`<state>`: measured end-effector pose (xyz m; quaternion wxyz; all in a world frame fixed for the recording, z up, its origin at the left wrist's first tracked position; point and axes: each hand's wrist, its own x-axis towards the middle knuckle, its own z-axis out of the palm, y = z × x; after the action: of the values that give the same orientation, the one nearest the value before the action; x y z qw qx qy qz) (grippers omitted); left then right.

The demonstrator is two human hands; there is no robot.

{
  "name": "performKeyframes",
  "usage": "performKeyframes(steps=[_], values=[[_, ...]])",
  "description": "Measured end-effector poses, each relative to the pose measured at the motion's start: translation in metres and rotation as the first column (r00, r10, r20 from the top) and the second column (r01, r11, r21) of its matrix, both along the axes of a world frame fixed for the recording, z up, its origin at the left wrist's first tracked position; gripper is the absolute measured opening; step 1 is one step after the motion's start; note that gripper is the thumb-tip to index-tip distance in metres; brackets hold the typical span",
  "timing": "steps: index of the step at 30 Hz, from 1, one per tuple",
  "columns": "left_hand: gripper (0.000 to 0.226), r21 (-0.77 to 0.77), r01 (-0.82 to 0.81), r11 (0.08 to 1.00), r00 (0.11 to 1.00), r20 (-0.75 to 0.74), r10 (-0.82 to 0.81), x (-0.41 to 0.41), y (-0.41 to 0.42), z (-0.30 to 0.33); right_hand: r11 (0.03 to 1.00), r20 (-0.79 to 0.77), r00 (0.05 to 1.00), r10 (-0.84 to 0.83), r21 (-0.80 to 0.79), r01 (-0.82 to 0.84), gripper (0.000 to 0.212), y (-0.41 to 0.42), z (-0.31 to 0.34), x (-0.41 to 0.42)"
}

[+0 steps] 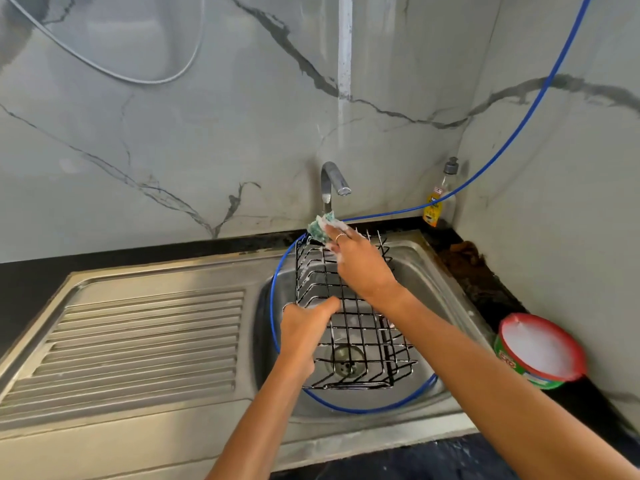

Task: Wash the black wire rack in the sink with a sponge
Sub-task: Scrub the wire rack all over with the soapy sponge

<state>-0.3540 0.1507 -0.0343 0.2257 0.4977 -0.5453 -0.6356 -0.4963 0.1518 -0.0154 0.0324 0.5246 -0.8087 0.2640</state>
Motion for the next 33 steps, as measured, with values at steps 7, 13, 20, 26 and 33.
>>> performKeyframes(steps=[7,13,20,26,33], values=[[0.078,-0.056,-0.081,0.995,0.997,-0.004,0.081,0.001,-0.017,0.010,0.985,0.051,0.986,0.157,-0.079,-0.153,0.079,0.099,-0.035,0.057],[0.061,0.005,0.069,0.998,0.997,0.033,-0.069,0.005,-0.008,0.009,0.993,-0.079,0.995,0.055,-0.104,-0.063,0.070,0.071,-0.026,-0.006],[0.031,0.008,0.073,0.997,0.997,-0.001,-0.073,0.000,-0.004,0.009,0.989,-0.046,0.990,-0.130,-0.078,0.127,0.062,0.061,-0.005,-0.020],[0.027,0.029,-0.038,0.999,0.999,-0.017,0.039,0.005,-0.020,0.011,0.992,0.020,0.993,0.119,-0.035,-0.118,0.071,0.142,-0.069,0.047],[0.025,0.042,0.097,0.994,0.994,0.043,-0.098,0.008,-0.005,0.010,0.986,-0.004,0.995,-0.095,-0.138,0.094,0.062,0.061,-0.012,-0.029]])
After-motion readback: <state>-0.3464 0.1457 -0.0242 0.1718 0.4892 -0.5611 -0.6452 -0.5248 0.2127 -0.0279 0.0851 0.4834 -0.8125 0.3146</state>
